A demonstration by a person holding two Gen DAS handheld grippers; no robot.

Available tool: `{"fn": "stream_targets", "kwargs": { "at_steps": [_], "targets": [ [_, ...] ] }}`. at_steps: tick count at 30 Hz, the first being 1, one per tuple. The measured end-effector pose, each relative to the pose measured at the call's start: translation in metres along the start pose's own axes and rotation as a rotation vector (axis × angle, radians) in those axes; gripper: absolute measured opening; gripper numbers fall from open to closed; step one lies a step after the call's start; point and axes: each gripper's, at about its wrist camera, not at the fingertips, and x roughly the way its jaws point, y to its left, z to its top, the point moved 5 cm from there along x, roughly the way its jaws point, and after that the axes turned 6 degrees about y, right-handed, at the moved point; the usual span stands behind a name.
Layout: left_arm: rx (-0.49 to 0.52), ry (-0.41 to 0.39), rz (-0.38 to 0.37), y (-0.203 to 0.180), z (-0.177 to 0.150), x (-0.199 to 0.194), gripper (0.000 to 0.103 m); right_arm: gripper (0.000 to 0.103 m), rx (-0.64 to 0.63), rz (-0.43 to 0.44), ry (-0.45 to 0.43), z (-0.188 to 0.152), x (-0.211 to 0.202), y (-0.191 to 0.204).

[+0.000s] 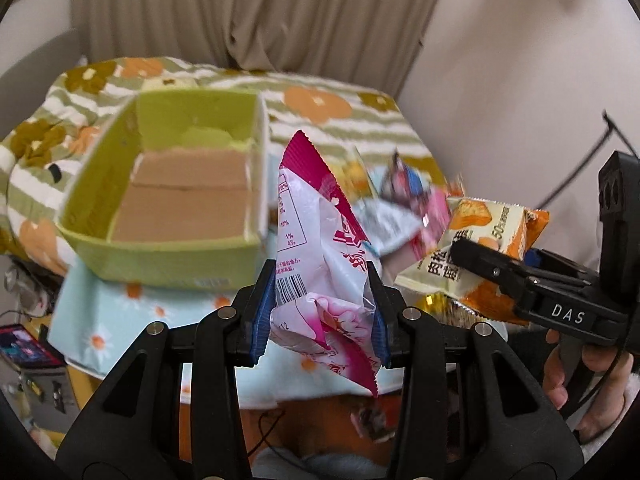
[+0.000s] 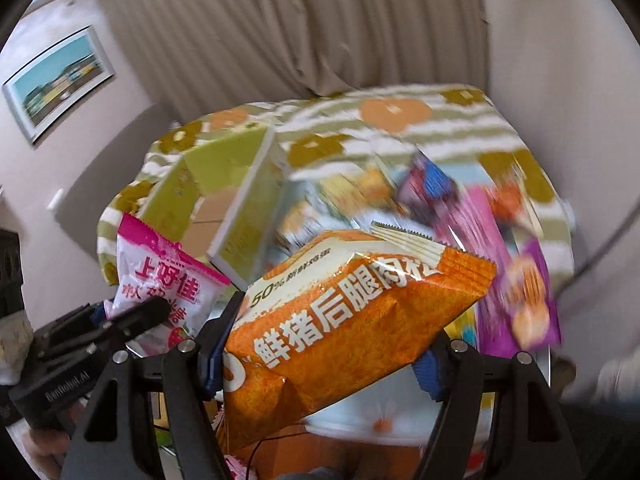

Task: Organize snacks
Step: 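Carry the pink-white bag into the box and open the left tool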

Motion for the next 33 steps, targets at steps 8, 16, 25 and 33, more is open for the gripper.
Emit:
{"fn": "stream_targets", "kwargs": {
  "at_steps": [8,16,25,33],
  "targets": [
    [-0.050,-0.081,0.062,0.057,0.082,-0.005,0.037,0.069,-0.138,0.041,-0.023,0.078,0.023,0.050],
    [-0.120,-0.021,0.090,0.136,0.150,0.054,0.037,0.069,-0.198,0.059,-0.006,0.147,0.081,0.104],
    [-0.144,0.121,0.113,0.207,0.181,0.147,0.037,0.069,-0.196,0.037,0.086,0.190,0.165,0.126],
    [-0.137,0.153,0.206,0.236,0.179,0.174,0.101,0.069,-0.186,0.010,0.139,0.199,0.201,0.126]
  ]
}}
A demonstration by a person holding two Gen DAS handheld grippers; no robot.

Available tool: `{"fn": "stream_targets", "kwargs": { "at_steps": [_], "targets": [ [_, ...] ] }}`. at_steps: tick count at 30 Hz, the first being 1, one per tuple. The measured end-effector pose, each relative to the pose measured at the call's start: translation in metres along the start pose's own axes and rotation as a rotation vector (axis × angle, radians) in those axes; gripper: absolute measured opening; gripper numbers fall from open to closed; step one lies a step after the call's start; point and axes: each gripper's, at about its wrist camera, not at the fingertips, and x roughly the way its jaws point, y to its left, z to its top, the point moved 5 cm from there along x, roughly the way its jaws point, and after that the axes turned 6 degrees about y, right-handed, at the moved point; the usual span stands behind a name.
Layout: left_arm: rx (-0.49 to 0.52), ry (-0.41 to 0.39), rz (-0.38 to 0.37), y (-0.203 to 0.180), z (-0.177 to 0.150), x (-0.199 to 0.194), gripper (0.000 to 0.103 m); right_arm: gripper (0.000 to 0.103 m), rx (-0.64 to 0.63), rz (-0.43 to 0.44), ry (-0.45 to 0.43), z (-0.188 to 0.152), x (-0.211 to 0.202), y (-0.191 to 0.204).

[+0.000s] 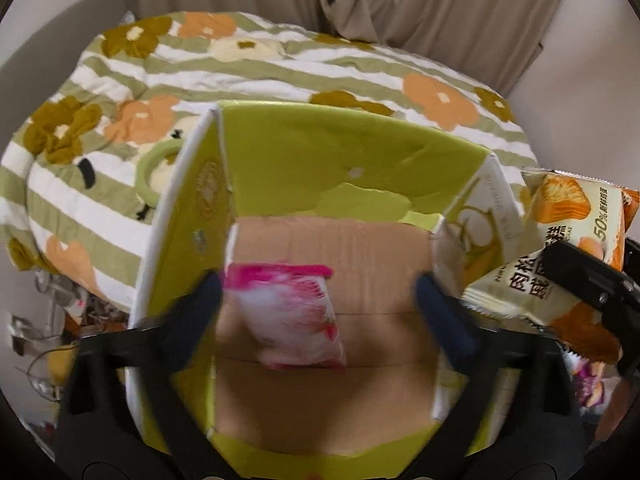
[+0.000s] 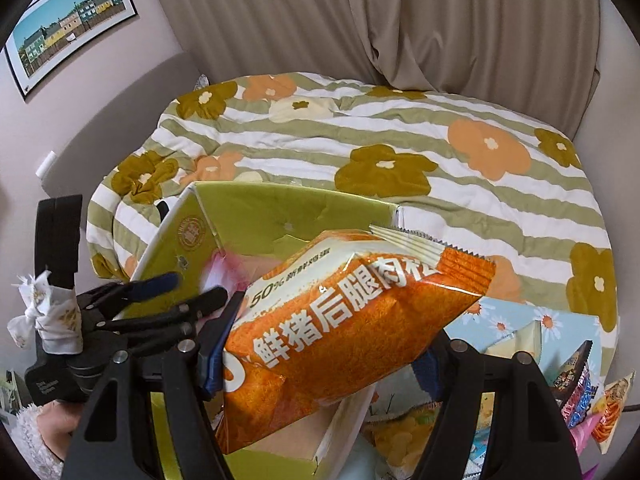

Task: Organize snacks
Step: 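Carry the pink-white bag into the box and open the left tool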

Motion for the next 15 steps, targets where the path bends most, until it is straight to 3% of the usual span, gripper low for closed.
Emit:
{"fn": "stream_targets", "kwargs": {
  "at_steps": [15],
  "targets": [
    [-0.064,-0.023,0.085,0.011,-0.049,-0.048,0.101,0.069,-0.106,0.063,0.016,0.011,-0.003,0.018]
  ]
}}
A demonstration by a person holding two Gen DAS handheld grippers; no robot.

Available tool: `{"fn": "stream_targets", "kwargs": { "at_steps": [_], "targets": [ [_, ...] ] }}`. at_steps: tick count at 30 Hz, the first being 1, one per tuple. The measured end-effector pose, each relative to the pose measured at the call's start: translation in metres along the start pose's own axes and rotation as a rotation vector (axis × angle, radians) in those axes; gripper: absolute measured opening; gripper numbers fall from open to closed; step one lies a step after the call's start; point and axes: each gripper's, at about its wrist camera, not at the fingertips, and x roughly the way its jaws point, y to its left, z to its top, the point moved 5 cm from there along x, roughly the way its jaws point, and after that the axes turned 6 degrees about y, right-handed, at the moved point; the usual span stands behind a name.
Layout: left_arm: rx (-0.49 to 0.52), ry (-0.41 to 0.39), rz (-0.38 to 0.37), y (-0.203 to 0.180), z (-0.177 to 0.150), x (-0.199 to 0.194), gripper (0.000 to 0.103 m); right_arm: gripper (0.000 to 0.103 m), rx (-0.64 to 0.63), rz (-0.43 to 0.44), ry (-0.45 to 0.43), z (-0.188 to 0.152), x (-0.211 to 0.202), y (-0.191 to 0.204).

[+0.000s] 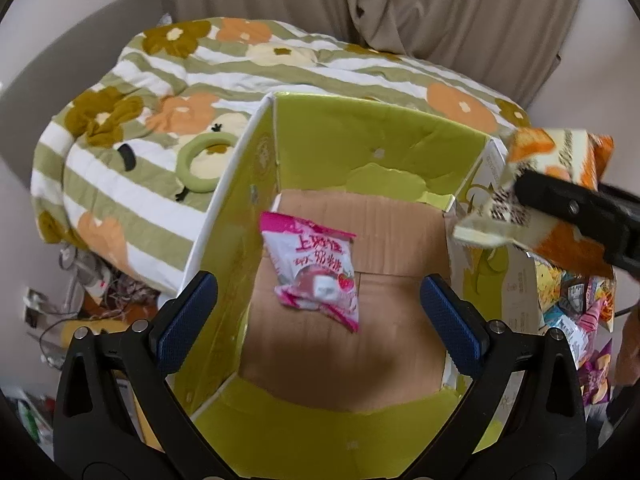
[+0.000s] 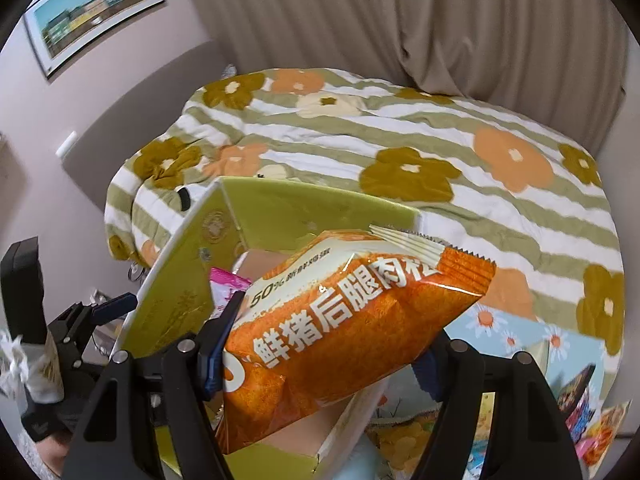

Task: Organize snacks
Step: 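Carry the pink-white bag into the box and open the left tool, then lower the orange ham bag into the box and open the right tool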

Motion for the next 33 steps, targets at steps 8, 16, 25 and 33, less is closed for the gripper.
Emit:
{"fn": "stream_targets", "kwargs": {
  "at_steps": [8,16,25,33],
  "targets": [
    [-0.026,0.014,0.019,0.008,-0.016,0.001,0.101,0.070,-0.055,0.007,0.063,0.014,0.030,0.014],
    [-0.031,0.032,-0.002,0.009,-0.020,0.009,0.101,0.099,-0.051,-0.034,0.028,0.017,0.044,0.010],
    [-0.021,0.026,-0.030,0.009,-0.018,0.004,0.101,0.099,-0.032,-0.056,0.011,0.009,0.023,0.002],
    [-0.017,-0.007,-0.051,0.006,-0.013,-0.019,0.101,0.099,-0.051,-0.094,-0.017,-0.006,-0.014,0.010]
  ]
}}
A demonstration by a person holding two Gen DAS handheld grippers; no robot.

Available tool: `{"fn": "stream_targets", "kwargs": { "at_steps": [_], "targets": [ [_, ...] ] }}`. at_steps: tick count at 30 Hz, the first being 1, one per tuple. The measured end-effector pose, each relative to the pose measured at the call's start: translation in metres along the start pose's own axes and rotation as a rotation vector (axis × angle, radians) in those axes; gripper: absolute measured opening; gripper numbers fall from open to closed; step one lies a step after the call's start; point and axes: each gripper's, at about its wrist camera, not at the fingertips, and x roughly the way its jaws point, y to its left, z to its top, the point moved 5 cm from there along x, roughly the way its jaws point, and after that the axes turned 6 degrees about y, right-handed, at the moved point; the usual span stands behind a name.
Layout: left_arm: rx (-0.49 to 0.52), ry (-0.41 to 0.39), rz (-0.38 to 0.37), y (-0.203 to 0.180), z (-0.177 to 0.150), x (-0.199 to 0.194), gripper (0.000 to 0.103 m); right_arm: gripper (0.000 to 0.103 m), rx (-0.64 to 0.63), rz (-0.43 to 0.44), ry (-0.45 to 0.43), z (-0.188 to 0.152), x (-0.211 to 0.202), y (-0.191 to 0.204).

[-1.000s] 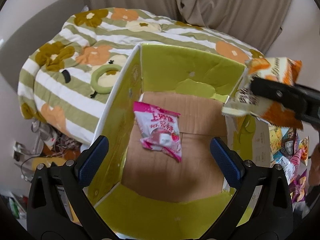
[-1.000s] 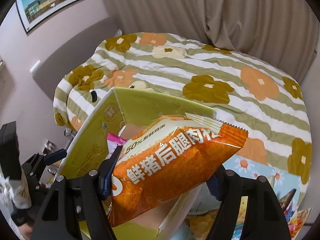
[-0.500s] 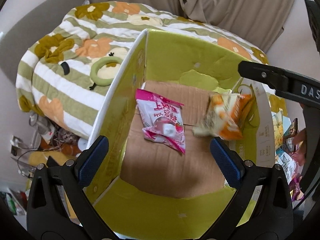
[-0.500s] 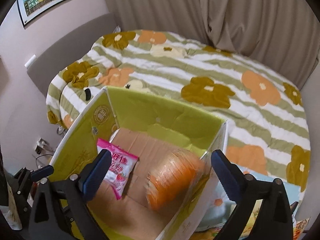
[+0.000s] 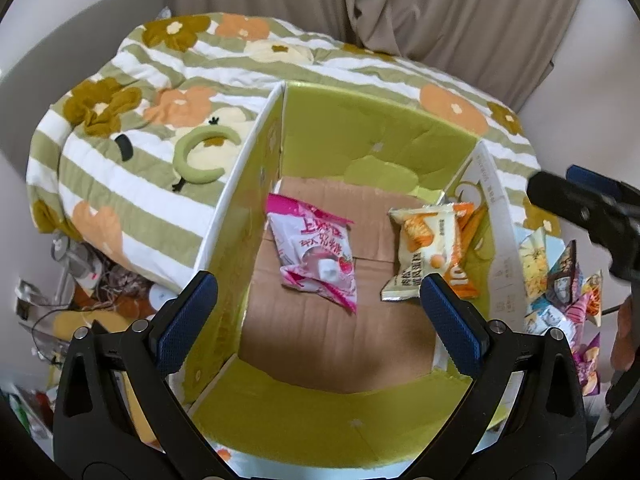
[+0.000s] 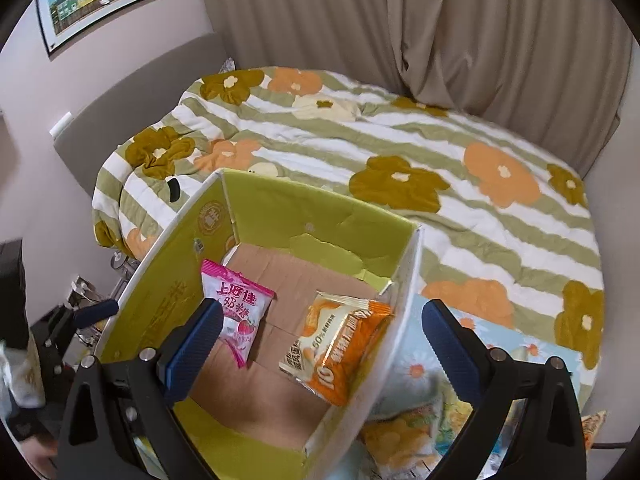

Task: Organize snacks
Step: 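Lower the orange ham bag into the box and open the right tool, then grasp the white printed bag with the left tool while the right tool grasps the purple chip bag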

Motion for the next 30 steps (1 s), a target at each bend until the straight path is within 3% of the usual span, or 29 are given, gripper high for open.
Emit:
{"fn": "stream_targets", "kwargs": {
  "at_steps": [13,21,30],
  "targets": [
    [0.035,-0.165,0.045,-0.043,-0.028,-0.086,0.101,0.099,0.049,-0.022,-0.185,-0.051,-0.105,-0.021],
    [0.041,-0.233,0.032,-0.103,-0.086,-0.134,0.101,0.099,0.059,-0.028,-0.267,-0.109,-0.172,-0.061],
    [0.069,-0.225,-0.022,-0.173,-0.150,-0.149,0.101,0.099,0.130,-0.083,-0.288,-0.193,-0.225,-0.126]
  ]
}}
